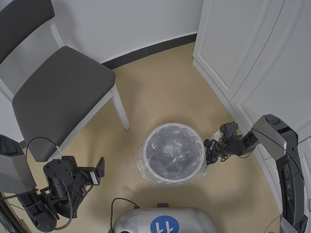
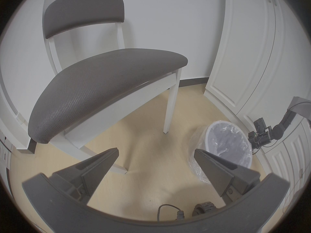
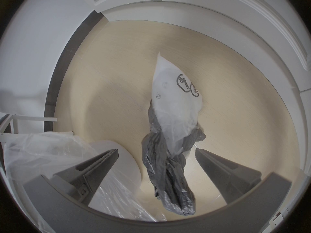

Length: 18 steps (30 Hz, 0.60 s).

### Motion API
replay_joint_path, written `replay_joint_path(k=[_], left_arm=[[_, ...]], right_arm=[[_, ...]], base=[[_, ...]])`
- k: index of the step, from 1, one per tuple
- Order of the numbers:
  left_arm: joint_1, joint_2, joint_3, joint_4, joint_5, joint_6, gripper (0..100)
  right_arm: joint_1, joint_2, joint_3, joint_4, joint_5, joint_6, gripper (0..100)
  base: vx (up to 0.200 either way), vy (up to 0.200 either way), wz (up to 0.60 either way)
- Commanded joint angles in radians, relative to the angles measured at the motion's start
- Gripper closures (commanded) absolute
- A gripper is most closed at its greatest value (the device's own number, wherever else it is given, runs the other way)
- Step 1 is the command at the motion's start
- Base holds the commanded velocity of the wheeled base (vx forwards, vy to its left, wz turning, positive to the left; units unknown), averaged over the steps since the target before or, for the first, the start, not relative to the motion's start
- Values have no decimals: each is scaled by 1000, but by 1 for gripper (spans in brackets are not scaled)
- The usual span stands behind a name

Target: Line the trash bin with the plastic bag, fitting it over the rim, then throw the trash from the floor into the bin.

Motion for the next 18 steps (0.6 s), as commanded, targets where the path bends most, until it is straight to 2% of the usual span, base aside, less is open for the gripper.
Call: replay_joint_path(k=[1,2,18], left_arm=[[0,0,0,1,2,0,0],[0,0,0,-1,5,-2,0],[-1,-2,0,-1,13,-2,0]], right_arm=[[1,2,-19,6,0,1,0],[3,2,-17,7,0,1,100],[15,-10,16,6,-1,-13,100]], base=[[0,0,0],[0,0,0],[0,0,0]])
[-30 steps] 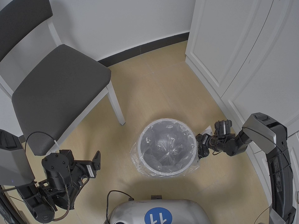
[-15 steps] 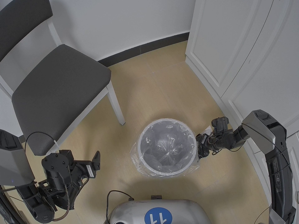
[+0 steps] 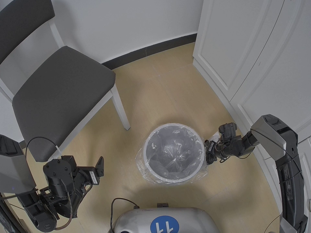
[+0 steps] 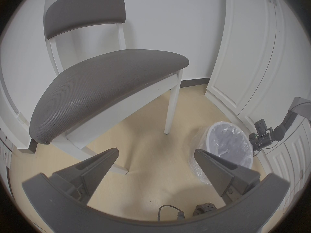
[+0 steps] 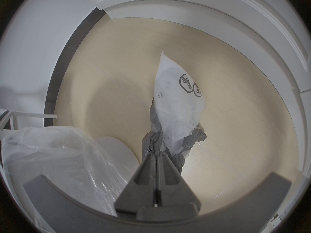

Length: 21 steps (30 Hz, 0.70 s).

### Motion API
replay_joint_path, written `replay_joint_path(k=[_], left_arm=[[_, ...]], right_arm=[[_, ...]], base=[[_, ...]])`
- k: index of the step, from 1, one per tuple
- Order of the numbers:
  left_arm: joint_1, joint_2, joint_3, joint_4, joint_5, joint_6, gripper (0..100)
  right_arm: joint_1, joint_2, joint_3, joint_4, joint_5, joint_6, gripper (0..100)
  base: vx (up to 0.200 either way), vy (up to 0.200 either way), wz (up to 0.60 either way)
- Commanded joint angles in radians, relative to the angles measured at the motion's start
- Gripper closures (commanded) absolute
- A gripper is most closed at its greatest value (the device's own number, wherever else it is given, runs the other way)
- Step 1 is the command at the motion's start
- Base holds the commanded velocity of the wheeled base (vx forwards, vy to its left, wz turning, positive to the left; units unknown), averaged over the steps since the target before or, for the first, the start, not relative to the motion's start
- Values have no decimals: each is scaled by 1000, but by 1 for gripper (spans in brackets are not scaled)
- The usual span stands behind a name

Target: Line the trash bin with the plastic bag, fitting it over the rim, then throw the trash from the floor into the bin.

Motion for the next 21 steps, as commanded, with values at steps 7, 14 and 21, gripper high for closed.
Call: replay_joint_path(k=[7,14,21], left_arm=[[2,-9,1,0,0,-1,0],[6,-17,-2,0,0,-1,0],[8,-40,3,1,0,-1,0]], right_arm=[[-36,-78,70,-11,3,-54,100],[-59,-131,99,-11,12,-72,100],[-70,-180,108,-11,12,-74,100]], base=[[0,0,0],[0,0,0],[0,0,0]])
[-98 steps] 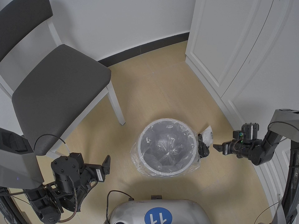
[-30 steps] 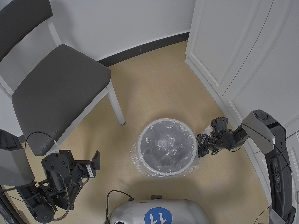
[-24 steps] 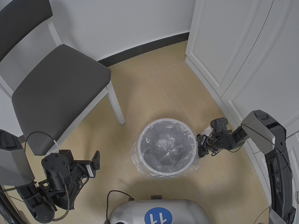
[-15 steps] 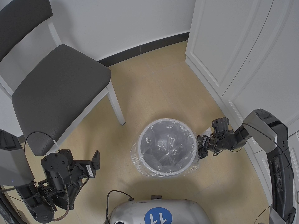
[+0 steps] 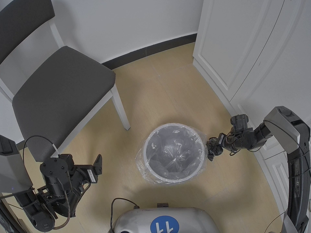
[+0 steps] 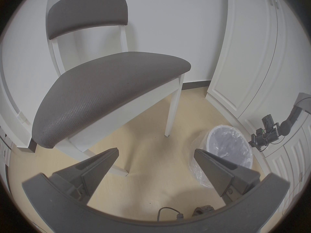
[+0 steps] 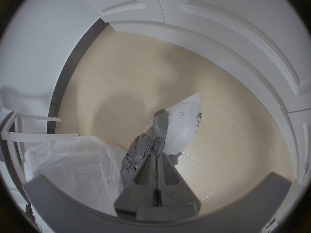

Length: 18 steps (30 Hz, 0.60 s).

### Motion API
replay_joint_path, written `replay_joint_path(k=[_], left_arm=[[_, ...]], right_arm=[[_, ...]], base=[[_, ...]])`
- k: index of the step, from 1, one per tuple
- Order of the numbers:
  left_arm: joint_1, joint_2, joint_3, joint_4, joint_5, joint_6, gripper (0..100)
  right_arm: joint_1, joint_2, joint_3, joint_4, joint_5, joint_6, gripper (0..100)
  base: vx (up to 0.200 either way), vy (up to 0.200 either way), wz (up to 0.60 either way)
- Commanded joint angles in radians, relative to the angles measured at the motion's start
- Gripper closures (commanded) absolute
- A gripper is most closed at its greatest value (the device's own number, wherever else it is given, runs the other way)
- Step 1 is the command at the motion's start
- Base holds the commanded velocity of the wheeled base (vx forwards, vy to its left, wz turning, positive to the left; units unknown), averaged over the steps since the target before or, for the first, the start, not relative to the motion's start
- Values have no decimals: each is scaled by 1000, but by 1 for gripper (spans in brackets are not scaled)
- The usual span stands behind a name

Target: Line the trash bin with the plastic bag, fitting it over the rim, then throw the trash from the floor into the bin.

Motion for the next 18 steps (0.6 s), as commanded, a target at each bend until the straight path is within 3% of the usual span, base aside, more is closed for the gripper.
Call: replay_joint_path(k=[1,18], left_arm=[[0,-19,2,0,0,-1,0],[5,-66,20,0,0,-19,0]], right_arm=[[-8,-50,6,-1,0,0,100],[-5,-266,109,-7,-2,-61,100]], base=[[0,0,0],[0,0,0]])
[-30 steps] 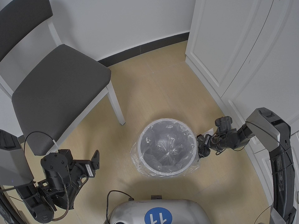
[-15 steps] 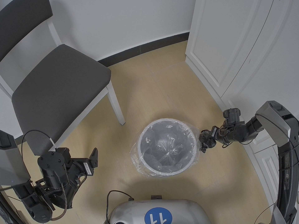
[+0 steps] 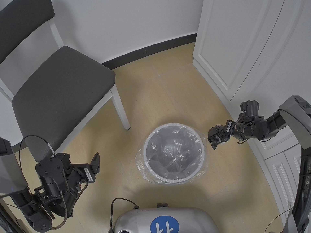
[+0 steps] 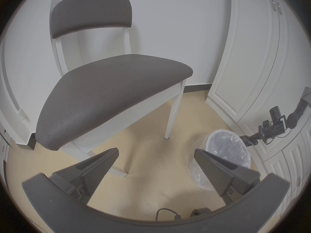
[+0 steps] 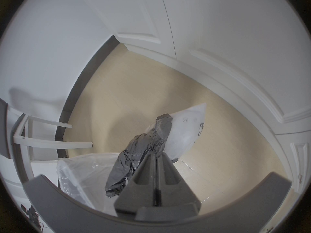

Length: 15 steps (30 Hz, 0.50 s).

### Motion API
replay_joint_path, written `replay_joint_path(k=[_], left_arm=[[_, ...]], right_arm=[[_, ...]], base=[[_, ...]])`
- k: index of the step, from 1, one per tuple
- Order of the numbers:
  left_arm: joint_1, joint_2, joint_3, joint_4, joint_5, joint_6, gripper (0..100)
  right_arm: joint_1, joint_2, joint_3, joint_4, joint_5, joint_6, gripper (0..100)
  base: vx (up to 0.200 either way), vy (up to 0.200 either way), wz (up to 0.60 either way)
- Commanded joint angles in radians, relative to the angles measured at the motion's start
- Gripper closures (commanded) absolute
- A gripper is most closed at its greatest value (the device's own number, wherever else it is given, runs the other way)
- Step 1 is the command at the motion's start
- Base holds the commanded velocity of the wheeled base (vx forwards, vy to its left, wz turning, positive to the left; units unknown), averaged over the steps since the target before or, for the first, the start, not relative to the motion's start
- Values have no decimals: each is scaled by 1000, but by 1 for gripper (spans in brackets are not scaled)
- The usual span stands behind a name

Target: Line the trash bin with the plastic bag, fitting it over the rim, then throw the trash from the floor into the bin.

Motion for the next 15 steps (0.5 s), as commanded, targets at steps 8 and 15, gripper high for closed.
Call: replay_joint_path(k=[8,15], left_arm=[[0,-94,33,0,-1,6,0],[2,-134,39,0,-3,80,0]], right_arm=[[57,-153,92,-65,-7,-16,100],[128,-246,160,-100,-9,-16,100]], base=[[0,0,0],[0,0,0]])
